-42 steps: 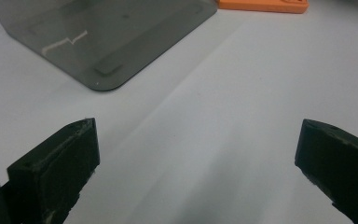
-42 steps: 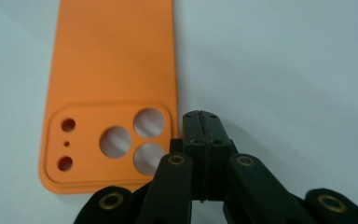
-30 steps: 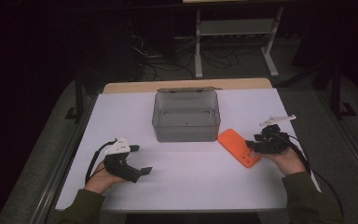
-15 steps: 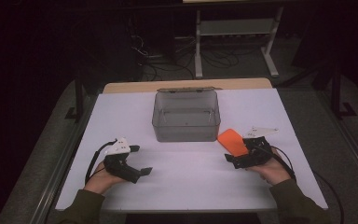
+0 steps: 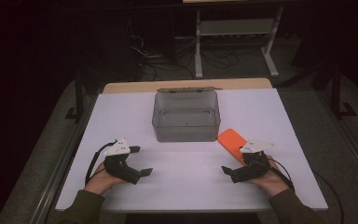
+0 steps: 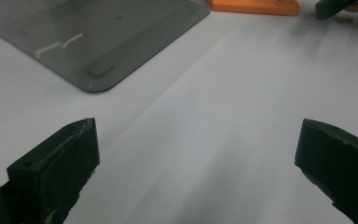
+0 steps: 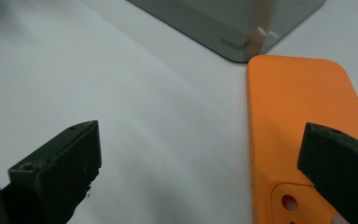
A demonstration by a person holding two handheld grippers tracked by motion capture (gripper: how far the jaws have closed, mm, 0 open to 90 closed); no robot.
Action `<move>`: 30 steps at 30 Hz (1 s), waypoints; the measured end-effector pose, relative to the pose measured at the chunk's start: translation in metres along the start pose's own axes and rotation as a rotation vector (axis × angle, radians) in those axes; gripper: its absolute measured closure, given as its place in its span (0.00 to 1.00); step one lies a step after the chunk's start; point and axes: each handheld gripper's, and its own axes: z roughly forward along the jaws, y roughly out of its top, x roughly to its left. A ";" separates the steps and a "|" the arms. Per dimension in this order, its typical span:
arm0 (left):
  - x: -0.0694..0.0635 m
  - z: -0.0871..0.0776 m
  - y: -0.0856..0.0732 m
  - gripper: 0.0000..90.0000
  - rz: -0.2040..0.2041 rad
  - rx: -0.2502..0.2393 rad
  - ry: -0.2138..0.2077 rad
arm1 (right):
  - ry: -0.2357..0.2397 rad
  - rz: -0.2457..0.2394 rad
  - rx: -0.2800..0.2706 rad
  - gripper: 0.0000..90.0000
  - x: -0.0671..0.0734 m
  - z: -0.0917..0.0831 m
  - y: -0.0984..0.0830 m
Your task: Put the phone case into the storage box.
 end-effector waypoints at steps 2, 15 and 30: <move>0.000 0.000 0.000 0.00 0.003 0.000 -0.002 | 0.004 0.007 -0.014 0.00 -0.001 -0.002 0.000; 0.001 0.004 -0.001 0.00 0.000 0.005 -0.006 | 0.011 0.006 -0.042 0.00 -0.002 -0.006 0.004; 0.002 0.005 0.000 0.00 0.003 0.008 -0.004 | -0.021 0.017 -0.064 0.00 -0.010 -0.015 0.014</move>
